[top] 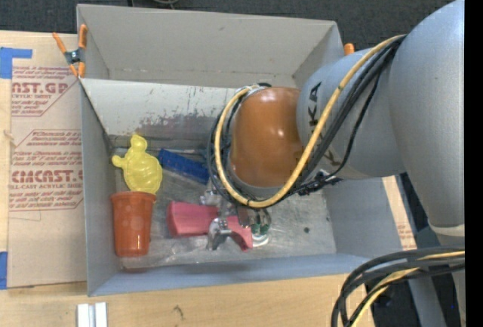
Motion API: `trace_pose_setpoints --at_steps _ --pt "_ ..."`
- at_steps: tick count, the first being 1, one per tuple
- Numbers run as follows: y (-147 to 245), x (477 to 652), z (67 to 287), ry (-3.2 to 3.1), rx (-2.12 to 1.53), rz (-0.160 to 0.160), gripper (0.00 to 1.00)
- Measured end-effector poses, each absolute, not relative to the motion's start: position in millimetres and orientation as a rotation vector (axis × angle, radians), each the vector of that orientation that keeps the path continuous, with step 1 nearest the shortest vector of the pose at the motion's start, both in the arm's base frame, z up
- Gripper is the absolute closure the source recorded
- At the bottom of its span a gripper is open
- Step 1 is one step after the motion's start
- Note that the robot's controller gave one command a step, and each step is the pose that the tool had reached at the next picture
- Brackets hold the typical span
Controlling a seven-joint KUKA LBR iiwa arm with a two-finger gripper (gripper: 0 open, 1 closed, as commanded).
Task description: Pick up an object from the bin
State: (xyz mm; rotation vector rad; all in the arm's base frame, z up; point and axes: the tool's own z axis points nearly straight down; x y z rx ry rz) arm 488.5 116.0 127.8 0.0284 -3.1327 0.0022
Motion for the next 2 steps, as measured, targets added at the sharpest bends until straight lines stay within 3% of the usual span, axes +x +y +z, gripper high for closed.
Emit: trace_pose_setpoints --at_steps 2 --pt "116.3 489.7 150.1 -3.139 0.029 0.0 1.0"
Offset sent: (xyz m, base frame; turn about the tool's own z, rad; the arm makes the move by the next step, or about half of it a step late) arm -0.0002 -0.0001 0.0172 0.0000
